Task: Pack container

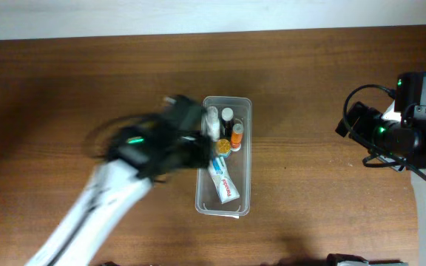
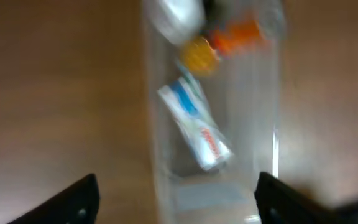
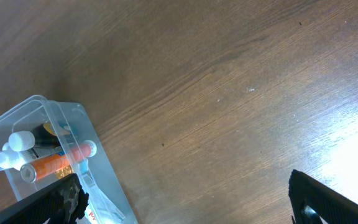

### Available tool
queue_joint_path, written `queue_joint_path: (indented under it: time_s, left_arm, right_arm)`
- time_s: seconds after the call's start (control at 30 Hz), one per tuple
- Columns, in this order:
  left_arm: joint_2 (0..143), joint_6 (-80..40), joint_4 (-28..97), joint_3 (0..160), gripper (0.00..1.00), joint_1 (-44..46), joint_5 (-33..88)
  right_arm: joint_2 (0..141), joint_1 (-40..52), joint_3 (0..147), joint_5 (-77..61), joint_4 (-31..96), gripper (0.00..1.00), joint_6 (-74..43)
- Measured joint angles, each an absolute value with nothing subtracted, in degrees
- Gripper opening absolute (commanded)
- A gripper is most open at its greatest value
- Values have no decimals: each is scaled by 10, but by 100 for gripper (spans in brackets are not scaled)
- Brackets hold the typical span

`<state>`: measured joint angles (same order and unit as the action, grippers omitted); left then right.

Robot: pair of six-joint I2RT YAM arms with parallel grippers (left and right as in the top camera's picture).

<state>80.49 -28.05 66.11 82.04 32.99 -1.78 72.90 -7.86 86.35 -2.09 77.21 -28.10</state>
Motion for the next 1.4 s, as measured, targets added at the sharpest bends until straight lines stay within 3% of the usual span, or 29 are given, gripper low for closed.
queue_joint_path:
  time_s: [0.1, 0.2, 0.27, 0.43, 0.9, 1.2, 1.4]
  left_arm:
    - [736, -262, 675, 835, 93, 259, -71]
    - [676, -237, 680, 836, 94, 183, -107]
    - [646, -223, 684, 837, 100, 145, -119]
    - [606, -206, 702, 837, 99, 82, -132]
    - [604, -203, 724, 837, 99, 70, -136]
    - [604, -203, 730, 837, 99, 70, -136]
    - [604, -203, 731, 837, 99, 70, -136]
  right_arm:
    - [729, -79, 863, -21, 772, 99, -281]
    - [729, -79, 863, -21, 772, 98, -281]
    - [729, -79, 863, -21, 772, 99, -281]
    - [729, -79, 863, -21, 772, 98, -281]
    - [712, -79, 863, -21, 771, 98, -281]
    - [488, -76, 807, 52, 759, 98, -281]
    - [355, -67, 685, 100, 696, 98, -281]
